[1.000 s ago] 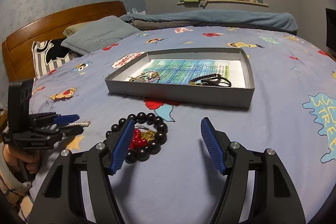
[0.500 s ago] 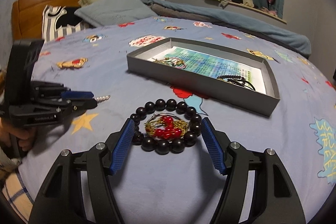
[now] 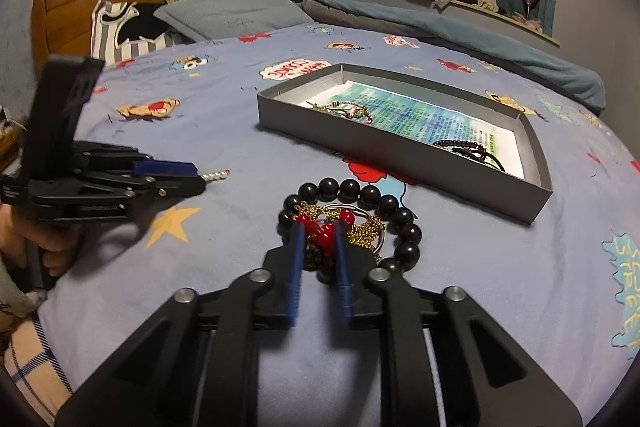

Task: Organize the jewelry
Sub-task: 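Grasp the pearl bar pin with the left gripper while the right grasps the red-bead bracelet, then carry the pearl pin and red-bead bracelet into the grey box, opening both grippers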

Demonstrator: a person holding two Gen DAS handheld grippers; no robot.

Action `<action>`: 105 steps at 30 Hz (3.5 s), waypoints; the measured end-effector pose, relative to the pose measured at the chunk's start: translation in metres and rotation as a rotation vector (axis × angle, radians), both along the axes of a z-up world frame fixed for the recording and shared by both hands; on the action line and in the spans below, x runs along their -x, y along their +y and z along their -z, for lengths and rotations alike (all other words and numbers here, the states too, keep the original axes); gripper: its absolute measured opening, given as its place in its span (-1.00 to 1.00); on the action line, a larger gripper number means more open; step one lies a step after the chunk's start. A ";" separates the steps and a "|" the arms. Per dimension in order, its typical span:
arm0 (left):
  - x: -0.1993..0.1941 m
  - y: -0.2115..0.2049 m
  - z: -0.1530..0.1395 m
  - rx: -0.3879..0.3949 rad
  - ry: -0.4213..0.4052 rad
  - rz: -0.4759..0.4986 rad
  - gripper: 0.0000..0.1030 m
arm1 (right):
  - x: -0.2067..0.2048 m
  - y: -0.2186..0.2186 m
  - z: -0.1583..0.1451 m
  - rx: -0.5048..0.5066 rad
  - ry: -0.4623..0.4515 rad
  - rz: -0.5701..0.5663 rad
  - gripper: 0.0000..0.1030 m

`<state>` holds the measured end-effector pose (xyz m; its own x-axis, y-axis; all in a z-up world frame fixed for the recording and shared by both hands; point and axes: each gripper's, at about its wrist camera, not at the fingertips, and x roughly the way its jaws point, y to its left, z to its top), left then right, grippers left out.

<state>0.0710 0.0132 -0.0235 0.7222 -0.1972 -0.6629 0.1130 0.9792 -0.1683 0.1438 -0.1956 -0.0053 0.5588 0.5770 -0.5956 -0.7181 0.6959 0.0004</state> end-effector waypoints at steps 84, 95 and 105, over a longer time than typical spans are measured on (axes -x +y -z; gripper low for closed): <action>-0.108 -0.038 -0.098 -0.040 -0.146 0.111 -0.84 | -0.141 -0.032 -0.118 -0.267 -0.047 0.135 -0.75; -0.141 -0.045 -0.075 -0.067 -0.096 0.107 -0.84 | -0.176 -0.030 -0.086 -0.240 0.018 0.165 -0.75; -0.159 -0.053 -0.052 -0.093 -0.032 0.105 -0.84 | -0.194 -0.020 -0.053 -0.168 0.090 0.177 -0.75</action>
<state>0.2304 -0.0399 0.0283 0.7218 -0.2115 -0.6590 0.2193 0.9730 -0.0721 0.3377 -0.2161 0.0472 0.6087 0.5702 -0.5517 -0.5771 0.7954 0.1854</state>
